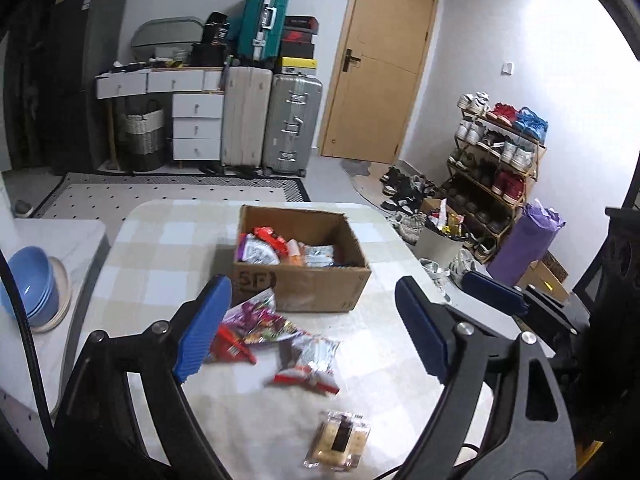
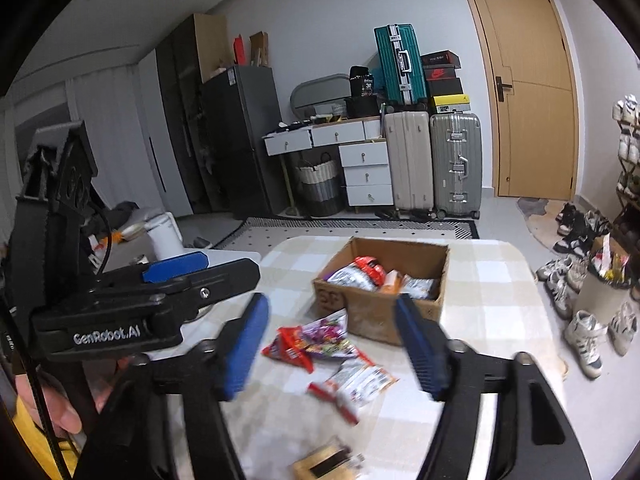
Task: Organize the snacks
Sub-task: 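Move both tools back over the remaining snacks, then grasp the cracker pack with the left tool while the right tool grasps the white noodle bag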
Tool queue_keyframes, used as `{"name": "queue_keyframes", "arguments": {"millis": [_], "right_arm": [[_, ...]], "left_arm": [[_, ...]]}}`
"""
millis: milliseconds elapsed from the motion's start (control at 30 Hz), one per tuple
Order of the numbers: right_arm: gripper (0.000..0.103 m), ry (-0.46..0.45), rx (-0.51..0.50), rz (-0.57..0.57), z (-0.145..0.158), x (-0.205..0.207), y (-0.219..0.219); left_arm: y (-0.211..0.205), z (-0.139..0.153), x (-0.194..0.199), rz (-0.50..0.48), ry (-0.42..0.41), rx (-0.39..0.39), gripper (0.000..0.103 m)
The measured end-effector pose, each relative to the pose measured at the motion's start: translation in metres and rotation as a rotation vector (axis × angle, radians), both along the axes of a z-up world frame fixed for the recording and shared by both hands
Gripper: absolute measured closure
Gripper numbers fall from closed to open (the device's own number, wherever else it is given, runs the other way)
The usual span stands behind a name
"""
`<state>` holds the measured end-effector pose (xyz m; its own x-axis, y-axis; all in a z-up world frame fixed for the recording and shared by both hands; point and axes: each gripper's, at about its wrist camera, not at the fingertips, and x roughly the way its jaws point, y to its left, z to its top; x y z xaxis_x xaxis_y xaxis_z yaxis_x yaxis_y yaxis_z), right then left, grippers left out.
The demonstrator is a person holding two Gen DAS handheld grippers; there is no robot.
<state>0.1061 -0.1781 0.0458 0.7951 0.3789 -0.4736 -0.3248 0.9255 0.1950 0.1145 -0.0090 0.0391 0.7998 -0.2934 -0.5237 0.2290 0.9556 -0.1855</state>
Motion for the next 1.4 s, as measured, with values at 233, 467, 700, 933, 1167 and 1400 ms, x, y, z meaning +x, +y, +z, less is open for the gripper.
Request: {"name": "queue_keyframes", "arguments": {"millis": [233,467,700,933,1167,1400], "right_arm": [[0.023,0.023,-0.004,0.001,-0.030,-0.035,0.010],[0.023,0.190,0.025,0.011,-0.091,-0.041,0.004],[0.023,0.279,0.015,-0.062,-0.132,-0.032,-0.016],[0.023,0.349,0.066,-0.155,-0.151,-0.015,-0.045],[0.023,0.381,0.093,-0.199,-0.162,-0.011,-0.062],[0.023,0.397,0.095,-0.196,-0.170,-0.009,-0.064]], "left_arm": [[0.034,-0.026,-0.045,0.057,0.017,-0.012,0.012],[0.047,-0.088,-0.053,0.043,0.104,-0.002,0.001],[0.016,-0.176,-0.051,-0.058,0.290,0.047,0.001],[-0.038,-0.217,-0.030,-0.139,0.345,0.152,0.001],[-0.069,-0.244,-0.007,-0.189,0.415,0.200,0.004],[-0.082,-0.254,0.003,-0.163,0.369,0.279,0.033]]}}
